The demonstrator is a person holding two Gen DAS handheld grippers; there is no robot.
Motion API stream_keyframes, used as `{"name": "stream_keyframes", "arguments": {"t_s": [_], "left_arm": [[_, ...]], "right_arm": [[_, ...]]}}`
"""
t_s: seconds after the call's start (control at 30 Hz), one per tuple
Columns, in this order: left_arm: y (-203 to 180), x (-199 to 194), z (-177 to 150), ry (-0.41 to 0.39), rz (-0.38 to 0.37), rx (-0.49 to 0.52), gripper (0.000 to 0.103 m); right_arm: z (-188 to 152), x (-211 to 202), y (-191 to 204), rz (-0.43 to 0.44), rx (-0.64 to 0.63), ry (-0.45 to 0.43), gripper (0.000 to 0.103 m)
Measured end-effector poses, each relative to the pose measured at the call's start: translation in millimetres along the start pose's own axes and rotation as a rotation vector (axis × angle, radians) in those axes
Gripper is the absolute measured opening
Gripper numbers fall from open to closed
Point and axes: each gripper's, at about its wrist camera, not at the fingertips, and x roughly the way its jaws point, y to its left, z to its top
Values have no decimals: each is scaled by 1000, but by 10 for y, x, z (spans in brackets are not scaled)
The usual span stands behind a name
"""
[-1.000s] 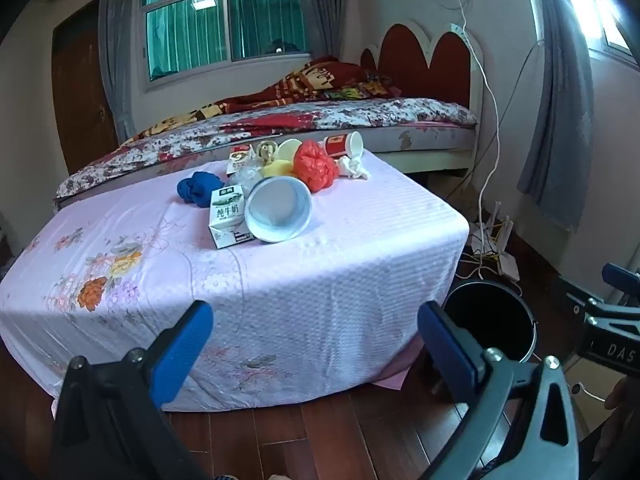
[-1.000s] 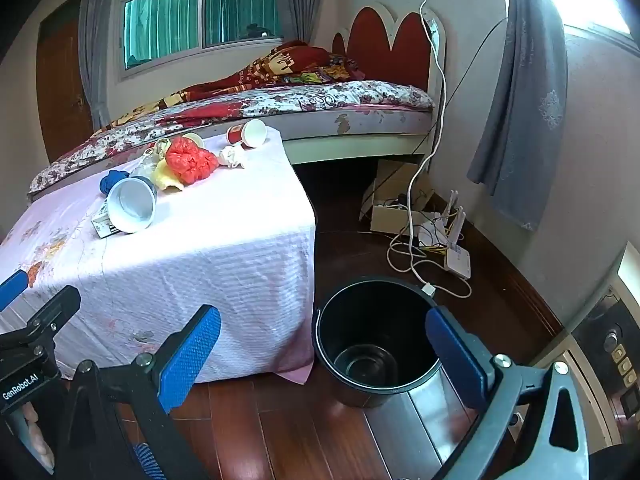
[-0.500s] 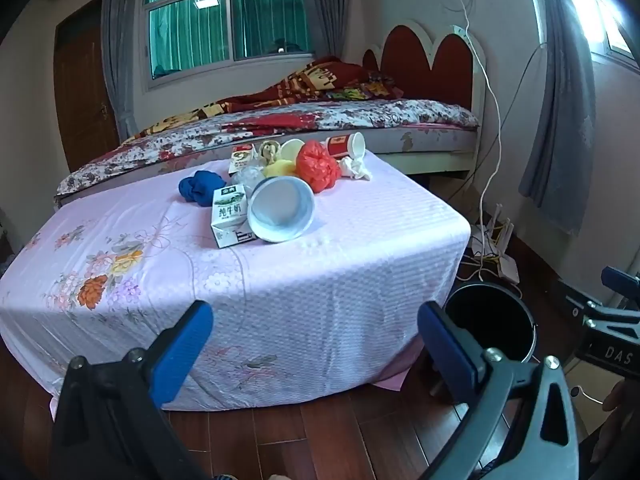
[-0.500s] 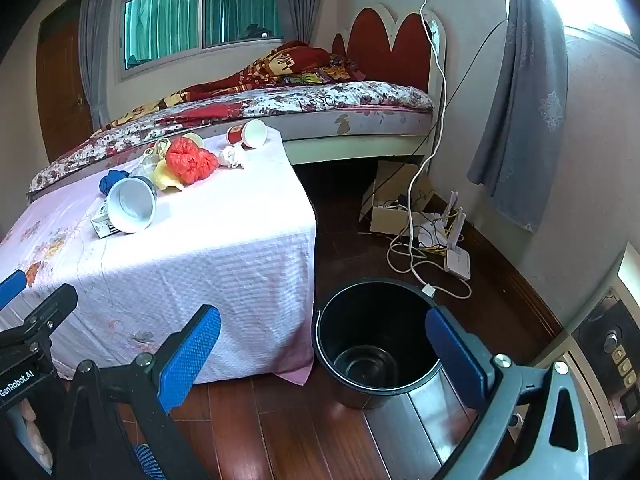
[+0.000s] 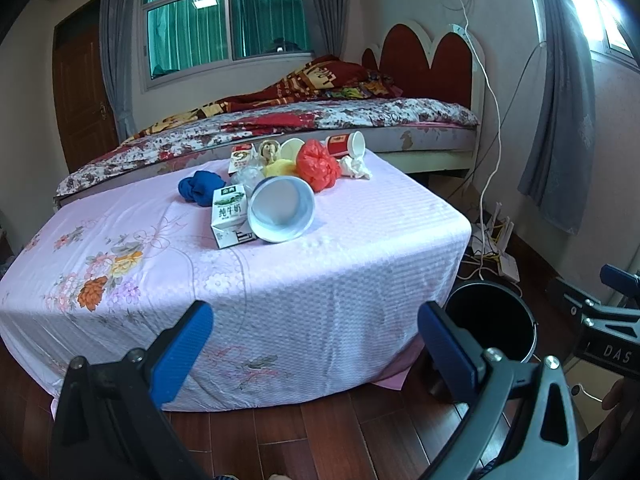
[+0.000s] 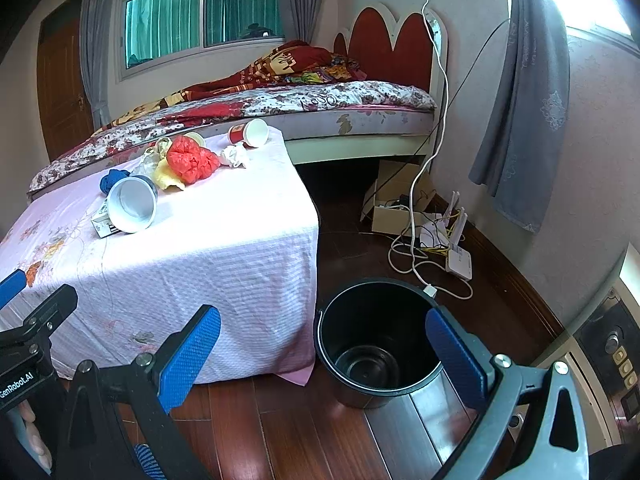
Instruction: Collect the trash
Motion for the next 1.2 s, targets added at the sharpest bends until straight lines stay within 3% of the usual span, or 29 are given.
{"name": "stream_keyframes", "arguments": {"t_s": [1.2], "left_arm": [[1,10,1,5,-1,-1,102]], "right_arm": [[13,22,30,4,-1,-2,103]]}}
